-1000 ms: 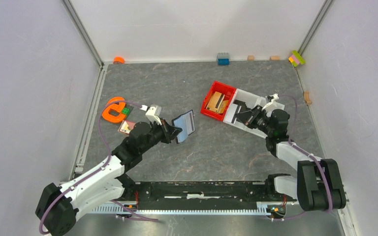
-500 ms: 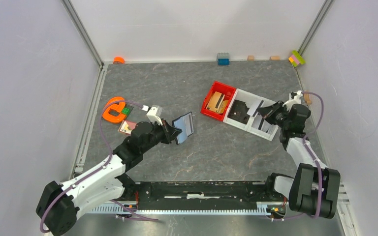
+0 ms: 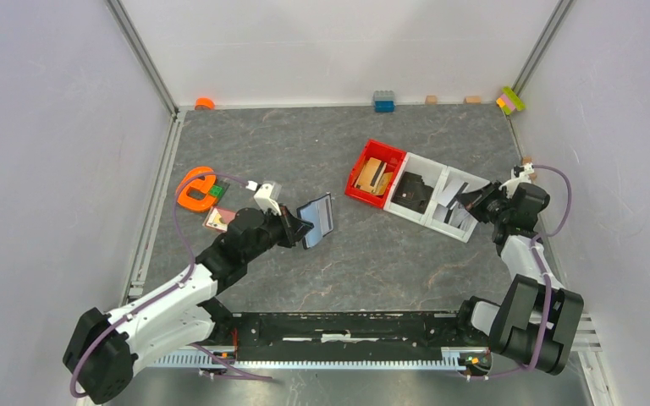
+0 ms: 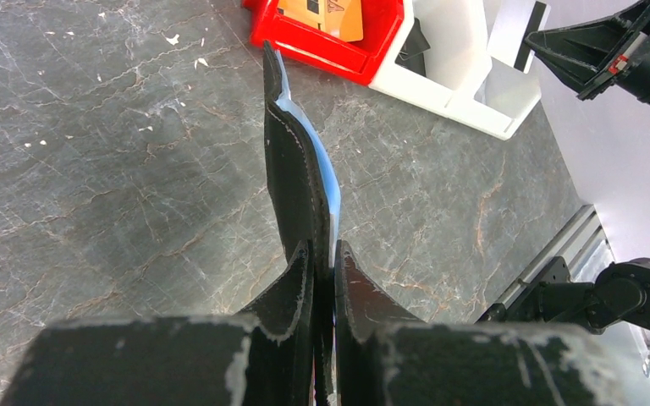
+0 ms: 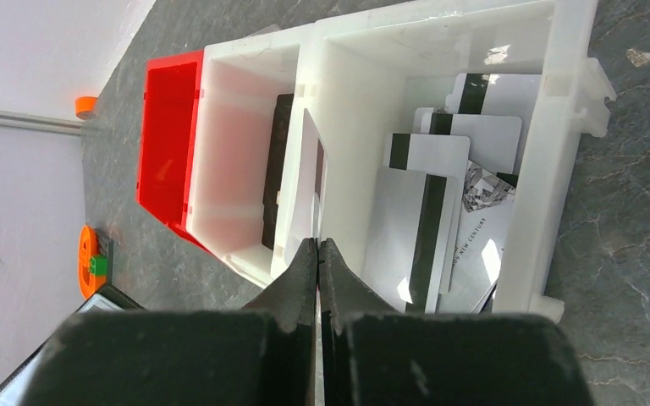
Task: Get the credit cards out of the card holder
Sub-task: Place the credit card in the storage box.
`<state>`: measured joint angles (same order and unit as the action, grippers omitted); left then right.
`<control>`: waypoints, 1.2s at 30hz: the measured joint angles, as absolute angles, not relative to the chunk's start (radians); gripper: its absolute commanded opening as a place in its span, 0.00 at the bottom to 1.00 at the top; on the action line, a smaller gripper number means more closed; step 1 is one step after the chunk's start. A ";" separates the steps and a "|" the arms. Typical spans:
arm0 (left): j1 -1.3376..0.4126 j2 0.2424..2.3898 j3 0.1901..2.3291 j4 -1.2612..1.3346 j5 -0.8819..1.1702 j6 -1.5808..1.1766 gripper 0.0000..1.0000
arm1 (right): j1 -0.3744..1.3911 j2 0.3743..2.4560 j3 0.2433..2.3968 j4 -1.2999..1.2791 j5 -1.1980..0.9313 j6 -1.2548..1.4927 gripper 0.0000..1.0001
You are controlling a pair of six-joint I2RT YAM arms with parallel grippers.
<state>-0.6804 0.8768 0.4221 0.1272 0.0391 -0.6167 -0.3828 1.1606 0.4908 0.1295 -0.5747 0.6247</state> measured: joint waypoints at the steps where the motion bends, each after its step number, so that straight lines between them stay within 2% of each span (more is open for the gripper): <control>1: -0.680 0.879 0.425 0.127 0.041 -0.617 0.02 | -0.382 1.161 0.491 0.129 -0.572 0.623 0.00; 18: -0.680 0.897 0.433 0.126 0.056 -0.616 0.02 | -0.459 1.126 0.488 0.066 -0.548 0.585 0.00; 23: -0.680 0.904 0.434 0.126 0.057 -0.617 0.02 | -0.459 1.172 0.480 0.104 -0.598 0.591 0.00; 27: -0.680 0.916 0.439 0.124 0.063 -0.616 0.02 | -0.446 1.220 0.467 0.141 -0.613 0.613 0.04; 30: -0.680 0.925 0.446 0.124 0.073 -0.617 0.02 | -0.418 1.238 0.466 0.163 -0.610 0.623 0.15; 32: -0.680 0.925 0.448 0.125 0.086 -0.617 0.02 | -0.404 1.249 0.466 0.171 -0.610 0.627 0.40; 33: -0.680 0.925 0.448 0.125 0.090 -0.617 0.02 | -0.399 1.254 0.466 0.173 -0.611 0.627 0.46; 36: -0.680 0.925 0.448 0.129 0.113 -0.617 0.02 | -0.399 1.250 0.466 0.171 -0.603 0.628 0.55</control>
<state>-0.6800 0.9253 0.4480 0.1287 0.1131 -0.6170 -0.3992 1.2503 0.4664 0.1707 -0.6033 0.6285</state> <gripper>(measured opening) 0.120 0.484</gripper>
